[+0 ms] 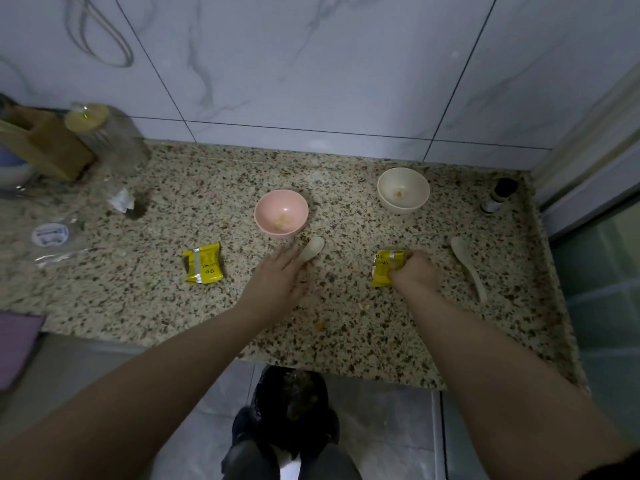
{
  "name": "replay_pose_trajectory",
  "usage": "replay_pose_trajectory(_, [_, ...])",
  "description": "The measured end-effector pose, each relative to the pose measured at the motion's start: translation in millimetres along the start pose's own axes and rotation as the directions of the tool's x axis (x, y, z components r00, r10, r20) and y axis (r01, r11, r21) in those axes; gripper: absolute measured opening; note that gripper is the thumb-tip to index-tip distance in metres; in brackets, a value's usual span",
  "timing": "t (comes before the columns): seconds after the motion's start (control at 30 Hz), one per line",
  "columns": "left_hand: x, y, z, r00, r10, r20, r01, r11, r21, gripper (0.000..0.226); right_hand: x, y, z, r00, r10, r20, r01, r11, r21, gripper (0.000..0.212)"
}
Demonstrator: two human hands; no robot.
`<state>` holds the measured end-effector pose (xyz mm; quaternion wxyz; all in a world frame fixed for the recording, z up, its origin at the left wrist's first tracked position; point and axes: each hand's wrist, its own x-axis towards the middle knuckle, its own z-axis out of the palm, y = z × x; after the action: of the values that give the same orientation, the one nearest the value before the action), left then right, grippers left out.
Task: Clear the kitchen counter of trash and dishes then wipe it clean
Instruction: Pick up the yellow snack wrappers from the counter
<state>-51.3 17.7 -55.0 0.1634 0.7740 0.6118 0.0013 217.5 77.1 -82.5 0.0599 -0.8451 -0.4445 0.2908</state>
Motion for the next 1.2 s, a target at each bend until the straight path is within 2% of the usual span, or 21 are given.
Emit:
replay_pose_trajectory(0.1, [-11, -25, -13, 0.994, -0.047, -0.094, 0.041, 0.997, -0.067, 0.053, -11, -15, -1, 0.994, -0.063, 0.094, 0.057, 0.996, 0.065, 0.029])
replay_pose_trajectory(0.2, [-23, -54, -25, 0.966, -0.086, -0.244, 0.064, 0.993, -0.097, 0.044, -22, -29, 1, 0.98, -0.09, 0.178, 0.075, 0.993, 0.089, 0.032])
replay_pose_trajectory(0.3, [-32, -80, -34, 0.892, -0.355, -0.28, 0.31, 0.931, -0.192, 0.041, -31, -43, 5, 0.972, -0.102, 0.214, 0.063, 0.982, 0.181, 0.036])
replay_pose_trajectory(0.37, [-35, -96, -36, 0.782, -0.566, -0.261, 0.499, 0.819, -0.283, 0.043, -35, -48, 10, 0.97, -0.082, 0.229, 0.013, 0.957, 0.289, 0.034])
replay_pose_trajectory(0.43, [-38, -113, -37, 0.664, -0.722, -0.192, 0.612, 0.673, -0.415, 0.045, -38, -52, 19, 0.96, -0.062, 0.274, -0.056, 0.913, 0.403, 0.04])
replay_pose_trajectory(0.53, [-43, -131, -32, 0.522, -0.85, -0.064, 0.664, 0.453, -0.595, 0.052, -49, -60, 30, 0.957, -0.025, 0.29, -0.139, 0.836, 0.531, 0.056])
replay_pose_trajectory(0.6, [-46, -135, -27, 0.474, -0.881, 0.007, 0.693, 0.368, -0.62, 0.06, -56, -61, 37, 0.965, 0.001, 0.262, -0.165, 0.779, 0.604, 0.065])
replay_pose_trajectory(0.73, [-50, -144, -16, 0.463, -0.878, 0.125, 0.744, 0.308, -0.593, 0.08, -75, -70, 53, 0.981, 0.078, 0.178, -0.181, 0.701, 0.69, 0.073])
replay_pose_trajectory(0.83, [-46, -155, -7, 0.521, -0.833, 0.185, 0.716, 0.309, -0.626, 0.097, -96, -80, 64, 0.984, 0.096, 0.153, -0.178, 0.657, 0.732, 0.06])
replay_pose_trajectory(0.9, [-40, -155, -6, 0.518, -0.831, 0.201, 0.705, 0.281, -0.651, 0.098, -110, -86, 67, 0.98, 0.072, 0.186, -0.189, 0.631, 0.752, 0.052])
replay_pose_trajectory(0.97, [-36, -157, -8, 0.506, -0.835, 0.215, 0.711, 0.262, -0.653, 0.091, -124, -90, 72, 0.978, 0.054, 0.202, -0.191, 0.621, 0.76, 0.048])
replay_pose_trajectory(1.13, [-26, -166, -1, 0.506, -0.824, 0.256, 0.658, 0.176, -0.732, 0.052, -155, -84, 79, 0.98, 0.024, 0.198, -0.173, 0.597, 0.783, 0.049])
replay_pose_trajectory(1.2, [-26, -173, -1, 0.532, -0.803, 0.268, 0.654, 0.189, -0.732, 0.039, -167, -78, 81, 0.981, 0.034, 0.19, -0.173, 0.594, 0.785, 0.049])
